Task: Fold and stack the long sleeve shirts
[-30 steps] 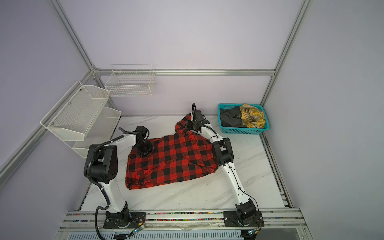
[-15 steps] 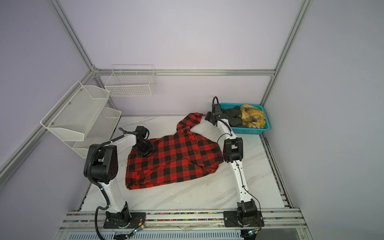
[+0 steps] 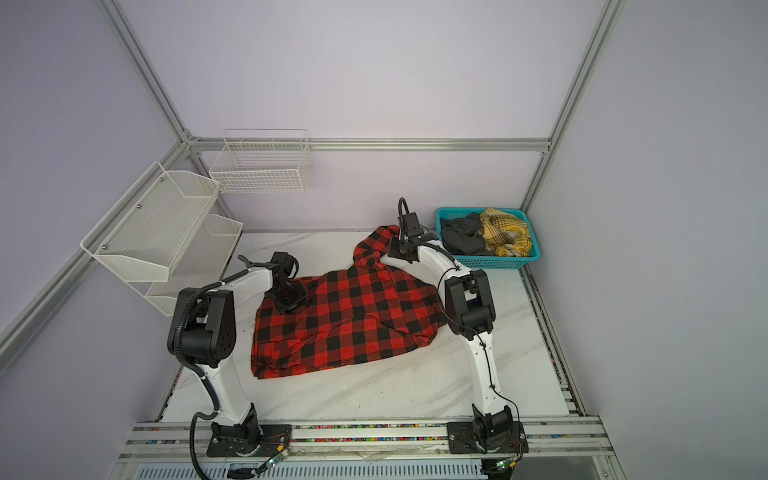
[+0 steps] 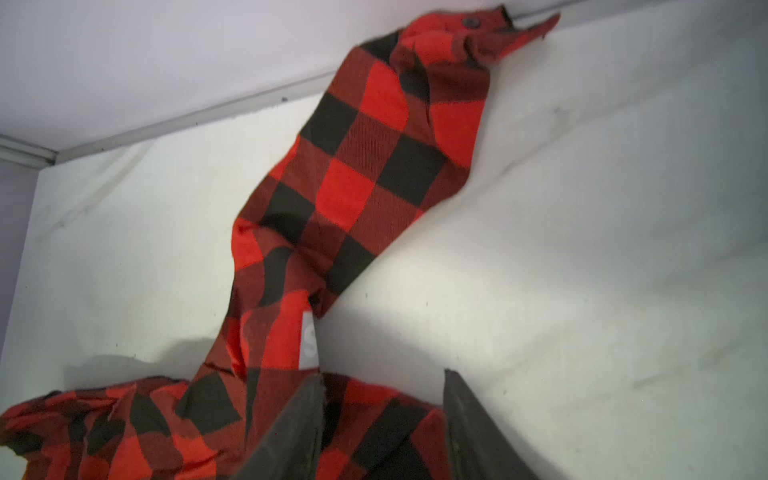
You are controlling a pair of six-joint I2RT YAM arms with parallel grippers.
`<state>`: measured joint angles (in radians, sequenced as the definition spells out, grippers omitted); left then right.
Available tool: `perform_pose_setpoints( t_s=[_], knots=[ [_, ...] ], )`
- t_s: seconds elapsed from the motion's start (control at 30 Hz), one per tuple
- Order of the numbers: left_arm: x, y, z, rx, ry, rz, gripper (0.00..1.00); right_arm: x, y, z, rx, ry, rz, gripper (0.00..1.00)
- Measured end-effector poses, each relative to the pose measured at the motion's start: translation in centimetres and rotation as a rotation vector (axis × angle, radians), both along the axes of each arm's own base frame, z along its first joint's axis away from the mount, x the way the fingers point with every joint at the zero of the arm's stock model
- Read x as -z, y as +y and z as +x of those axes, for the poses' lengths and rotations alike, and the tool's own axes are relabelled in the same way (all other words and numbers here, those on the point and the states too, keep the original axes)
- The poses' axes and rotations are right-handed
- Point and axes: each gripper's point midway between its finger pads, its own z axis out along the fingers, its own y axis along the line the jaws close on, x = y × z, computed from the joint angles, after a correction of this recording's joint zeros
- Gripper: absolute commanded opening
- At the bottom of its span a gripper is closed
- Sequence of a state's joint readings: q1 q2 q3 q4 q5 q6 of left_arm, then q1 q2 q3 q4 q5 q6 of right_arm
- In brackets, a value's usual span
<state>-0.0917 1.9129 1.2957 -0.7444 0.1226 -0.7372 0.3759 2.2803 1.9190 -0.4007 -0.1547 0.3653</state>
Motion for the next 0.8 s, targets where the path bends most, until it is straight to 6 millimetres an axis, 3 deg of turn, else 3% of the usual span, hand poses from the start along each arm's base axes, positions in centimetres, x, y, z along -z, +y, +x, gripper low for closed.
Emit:
perform_pose_setpoints(
  t_s=[0.23,0.6,0.7,0.8],
  knots=[
    [-0.1,-0.5,0.2,0.003,-0.007,-0.026,0.43,6.5,-3.9,-5.7,0.04,0.156,-0.101,0.39],
    [-0.2,-0.9,0.9,0.009,-0.039,-0.052,0.43,7.0,-6.3,-15.2,0.041,0.234,-0.153,0.37],
    [-0.2,-1.0,1.0,0.011,-0.043,-0.057,0.43,6.7,-6.4,-15.9,0.05,0.252,-0.169,0.37],
    [-0.2,-1.1,1.0,0.011,-0.047,-0.06,0.43,4.6,-6.0,-13.9,0.08,0.234,-0.183,0.43]
  ],
)
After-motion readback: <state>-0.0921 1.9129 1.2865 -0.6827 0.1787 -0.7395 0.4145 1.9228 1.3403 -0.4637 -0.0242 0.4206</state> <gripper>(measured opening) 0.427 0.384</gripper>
